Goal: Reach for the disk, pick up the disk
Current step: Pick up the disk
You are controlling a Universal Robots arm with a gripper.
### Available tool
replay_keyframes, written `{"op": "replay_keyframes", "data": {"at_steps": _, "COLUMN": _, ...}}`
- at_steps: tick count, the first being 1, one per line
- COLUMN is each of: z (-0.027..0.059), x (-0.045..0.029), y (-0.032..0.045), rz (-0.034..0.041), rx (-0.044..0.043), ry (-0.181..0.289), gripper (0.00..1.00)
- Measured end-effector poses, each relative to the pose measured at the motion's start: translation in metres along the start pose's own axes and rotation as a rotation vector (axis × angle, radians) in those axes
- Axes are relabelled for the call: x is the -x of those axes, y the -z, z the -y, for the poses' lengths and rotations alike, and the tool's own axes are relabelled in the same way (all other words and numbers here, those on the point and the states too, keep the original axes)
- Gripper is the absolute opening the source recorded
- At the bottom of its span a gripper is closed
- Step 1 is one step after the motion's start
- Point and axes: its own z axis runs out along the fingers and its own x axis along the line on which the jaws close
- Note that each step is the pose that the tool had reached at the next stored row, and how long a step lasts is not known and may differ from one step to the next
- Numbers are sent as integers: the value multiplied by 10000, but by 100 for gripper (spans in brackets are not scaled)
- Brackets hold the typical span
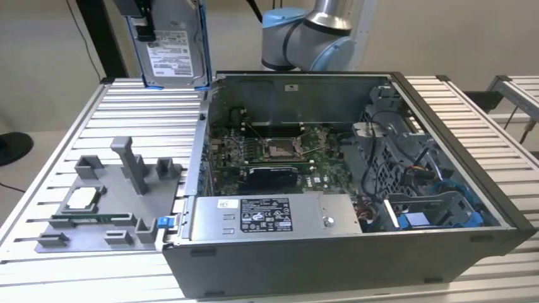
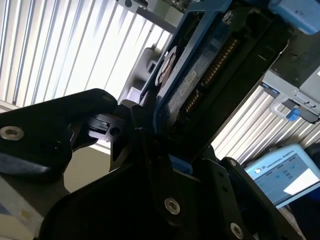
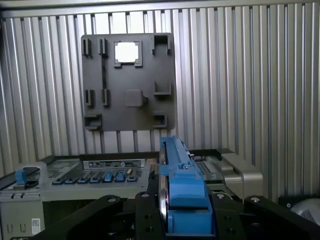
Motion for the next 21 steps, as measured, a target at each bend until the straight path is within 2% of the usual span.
{"op": "replay_keyframes", "data": {"at_steps": 21, "z": 532, "x": 38, "y": -5, "rz": -1, "rx": 12, "ry": 0, "gripper": 0}}
